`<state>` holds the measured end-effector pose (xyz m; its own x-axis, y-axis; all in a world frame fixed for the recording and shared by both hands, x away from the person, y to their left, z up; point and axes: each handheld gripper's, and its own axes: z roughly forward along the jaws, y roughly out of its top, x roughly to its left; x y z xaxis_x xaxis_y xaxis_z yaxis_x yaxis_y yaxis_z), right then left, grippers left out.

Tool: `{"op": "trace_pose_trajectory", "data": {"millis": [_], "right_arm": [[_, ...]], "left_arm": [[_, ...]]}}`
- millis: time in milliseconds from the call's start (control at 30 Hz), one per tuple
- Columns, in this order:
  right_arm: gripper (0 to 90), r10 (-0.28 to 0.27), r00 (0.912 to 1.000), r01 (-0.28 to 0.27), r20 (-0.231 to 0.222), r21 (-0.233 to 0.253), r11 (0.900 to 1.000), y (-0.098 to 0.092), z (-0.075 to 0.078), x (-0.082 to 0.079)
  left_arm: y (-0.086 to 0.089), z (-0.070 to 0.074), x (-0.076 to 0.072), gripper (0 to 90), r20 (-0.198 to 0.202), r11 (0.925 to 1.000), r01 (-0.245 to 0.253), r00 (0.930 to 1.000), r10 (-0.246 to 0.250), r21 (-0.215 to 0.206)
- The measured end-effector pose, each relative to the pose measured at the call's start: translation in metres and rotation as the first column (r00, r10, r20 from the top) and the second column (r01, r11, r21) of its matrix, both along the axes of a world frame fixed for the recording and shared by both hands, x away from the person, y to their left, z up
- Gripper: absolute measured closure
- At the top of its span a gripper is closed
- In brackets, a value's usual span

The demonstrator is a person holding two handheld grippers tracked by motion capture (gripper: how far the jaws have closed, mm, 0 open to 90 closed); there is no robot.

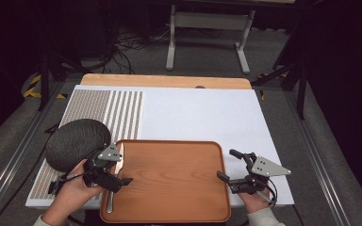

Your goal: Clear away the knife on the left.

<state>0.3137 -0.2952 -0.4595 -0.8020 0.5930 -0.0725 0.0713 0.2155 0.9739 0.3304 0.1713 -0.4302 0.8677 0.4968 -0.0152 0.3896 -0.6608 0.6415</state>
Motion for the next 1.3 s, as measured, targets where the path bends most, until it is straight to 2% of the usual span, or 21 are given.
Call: {"op": "trace_pose_trajectory", "data": {"millis": [33,100,133,167,233,367,500,600,667,700,767,800,833,867,900,1000,1100,1167,1200,1267,1300], "right_arm": [[10.2,0.003,1.0000,-0.003,-0.002,-0.001,1.000,0.000,0.000,0.000],[10.2,0.003,1.0000,-0.003,-0.003,-0.001,1.000,0.000,-0.001,0.000],[10.2,0.001,1.0000,-0.001,-0.001,0.002,1.000,0.000,-0.001,0.000],[10.1,0.001,1.0000,-0.001,0.000,0.003,1.000,0.000,0.000,0.000],[10.1,0.000,1.0000,0.000,-0.003,0.004,1.000,0.001,0.000,0.000],[10.1,-0.002,1.0000,0.002,-0.001,0.003,1.000,0.000,0.000,-0.001],[10.1,-0.005,1.0000,0.005,0.004,0.004,1.000,-0.001,0.000,-0.001],[10.1,-0.003,1.0000,0.003,-0.002,0.003,1.000,0.000,0.000,-0.002],[10.0,-0.002,1.0000,0.002,-0.002,0.003,1.000,0.000,0.000,-0.002],[10.1,0.000,1.0000,0.000,0.001,0.001,1.000,0.000,0.000,-0.002],[10.1,0.001,1.0000,-0.001,0.002,0.001,1.000,0.001,0.000,-0.002],[10.1,0.000,1.0000,0.000,0.001,0.001,1.000,0.000,0.000,-0.002],[10.1,0.000,1.0000,0.000,0.001,0.001,1.000,0.000,0.000,-0.002],[10.1,0.001,1.0000,-0.001,0.001,0.001,1.000,0.001,0.000,-0.002],[10.0,0.002,1.0000,-0.002,0.002,0.001,1.000,0.001,0.000,-0.001],[10.1,0.003,1.0000,-0.003,0.001,0.002,1.000,0.001,0.000,-0.002],[10.0,0.001,1.0000,-0.001,0.003,0.000,1.000,0.000,0.000,-0.002],[10.0,0.002,1.0000,-0.002,0.004,0.002,1.000,0.000,0.000,-0.002],[10.0,0.000,1.0000,0.000,0.003,0.001,1.000,-0.001,0.000,-0.002],[9.9,0.001,1.0000,-0.001,0.003,0.001,1.000,-0.001,0.000,-0.002],[9.9,0.001,1.0000,-0.001,0.004,0.003,1.000,-0.001,0.000,-0.002]], "left_arm": [[0.002,0.003,-0.001,4.3,-0.001,0.9995,0.013,0.9999,-0.013,-0.029],[0.003,0.005,-0.001,4.1,0.002,0.9991,0.009,1.0000,-0.009,-0.043],[0.004,0.006,-0.001,2.4,0.008,0.9983,0.010,0.9999,-0.009,-0.057],[0.007,0.009,-0.002,1.6,0.017,0.9956,0.017,0.9997,-0.016,-0.092],[0.008,0.010,-0.003,0.6,0.025,0.9936,0.022,0.9995,-0.020,-0.110],[0.014,0.015,-0.007,0.0,0.079,0.9860,0.041,0.9964,-0.028,-0.161],[0.024,0.016,-0.015,0.2,0.134,0.9734,0.046,0.9908,-0.016,-0.224],[0.035,0.014,-0.017,0.2,0.151,0.9560,0.054,0.9884,-0.010,-0.288],[0.043,0.011,-0.019,0.2,0.172,0.9354,0.063,0.9850,-0.002,-0.348],[0.047,0.009,-0.020,0.2,0.194,0.9277,0.069,0.9809,0.004,-0.367],[0.052,0.004,-0.023,0.2,0.240,0.9201,0.077,0.9705,0.019,-0.384],[0.054,0.001,-0.024,0.2,0.248,0.9126,0.080,0.9685,0.024,-0.401],[0.058,-0.004,-0.025,0.2,0.254,0.8958,0.086,0.9667,0.031,-0.436],[0.061,-0.008,-0.025,0.2,0.261,0.8827,0.092,0.9645,0.036,-0.461],[0.063,-0.011,-0.026,0.2,0.271,0.8751,0.095,0.9616,0.043,-0.474],[0.066,-0.016,-0.028,0.2,0.285,0.8634,0.103,0.9574,0.048,-0.494],[0.069,-0.023,-0.031,0.2,0.303,0.8616,0.109,0.9513,0.054,-0.496],[0.072,-0.027,-0.032,0.2,0.301,0.8494,0.114,0.9522,0.054,-0.515],[0.075,-0.030,-0.033,0.2,0.298,0.8373,0.114,0.9527,0.061,-0.535],[0.077,-0.035,-0.034,0.2,0.296,0.8237,0.106,0.9520,0.078,-0.557],[0.079,-0.037,-0.035,0.2,0.303,0.8290,0.102,0.9492,0.084,-0.550]]}}
